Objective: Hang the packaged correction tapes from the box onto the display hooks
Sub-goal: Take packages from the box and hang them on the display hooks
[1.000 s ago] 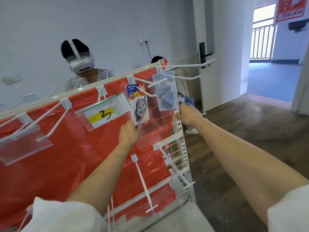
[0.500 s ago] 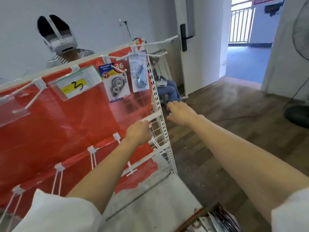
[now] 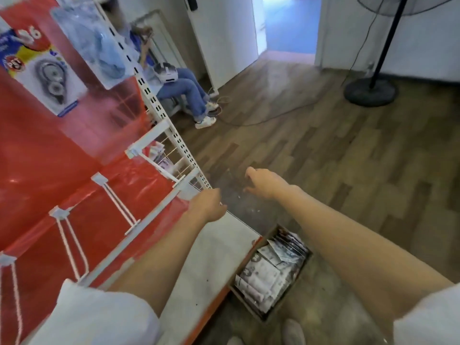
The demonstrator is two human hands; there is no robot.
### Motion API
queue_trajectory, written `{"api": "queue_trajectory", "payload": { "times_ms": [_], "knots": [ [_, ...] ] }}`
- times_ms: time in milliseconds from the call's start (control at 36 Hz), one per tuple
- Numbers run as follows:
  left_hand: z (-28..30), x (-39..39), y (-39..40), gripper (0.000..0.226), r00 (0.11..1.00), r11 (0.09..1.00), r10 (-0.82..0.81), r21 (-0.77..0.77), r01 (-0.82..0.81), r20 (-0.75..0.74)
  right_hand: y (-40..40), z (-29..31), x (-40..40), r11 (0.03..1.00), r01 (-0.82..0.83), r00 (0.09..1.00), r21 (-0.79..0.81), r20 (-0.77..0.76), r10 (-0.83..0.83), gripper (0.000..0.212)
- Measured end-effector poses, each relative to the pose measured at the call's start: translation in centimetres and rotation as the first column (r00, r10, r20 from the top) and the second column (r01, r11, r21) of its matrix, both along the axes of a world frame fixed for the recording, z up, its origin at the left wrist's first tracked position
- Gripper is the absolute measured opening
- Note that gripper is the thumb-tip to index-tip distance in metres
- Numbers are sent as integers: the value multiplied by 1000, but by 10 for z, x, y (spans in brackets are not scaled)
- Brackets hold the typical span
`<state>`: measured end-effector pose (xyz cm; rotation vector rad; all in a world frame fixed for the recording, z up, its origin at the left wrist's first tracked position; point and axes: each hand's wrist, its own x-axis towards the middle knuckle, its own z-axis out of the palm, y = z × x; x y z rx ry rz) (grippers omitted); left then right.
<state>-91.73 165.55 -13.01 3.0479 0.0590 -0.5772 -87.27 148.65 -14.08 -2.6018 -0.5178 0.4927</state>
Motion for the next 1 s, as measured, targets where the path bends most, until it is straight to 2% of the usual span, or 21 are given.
{"api": "queue_trajectory", "payload": {
  "times_ms": [278,500,583,694,833,1000],
  "knots": [
    [-75,-25,4,33,983,990,-141,-30,139,-113,-1,-76,-55,983,180,964,-44,-188,-185,40],
    [-153,-79,46,35,962,984,-108,-162,68,-249,28,-156,-135,967,235,918,-101,-303,-255,37],
    [-178,-99,62,34,955,984,-92,-175,43,-282,39,-186,-166,958,268,886,-103,-365,-287,46],
    [-209,-116,76,30,950,982,-86,-184,31,-299,50,-224,-196,946,297,851,-130,-414,-324,42],
    [-255,-124,77,26,948,977,-78,-215,11,-310,56,-269,-204,937,322,822,-136,-450,-348,42],
    [-342,-121,76,23,955,966,-41,-256,-38,-293,63,-349,-192,922,362,819,-138,-426,-386,39]
  ]
}}
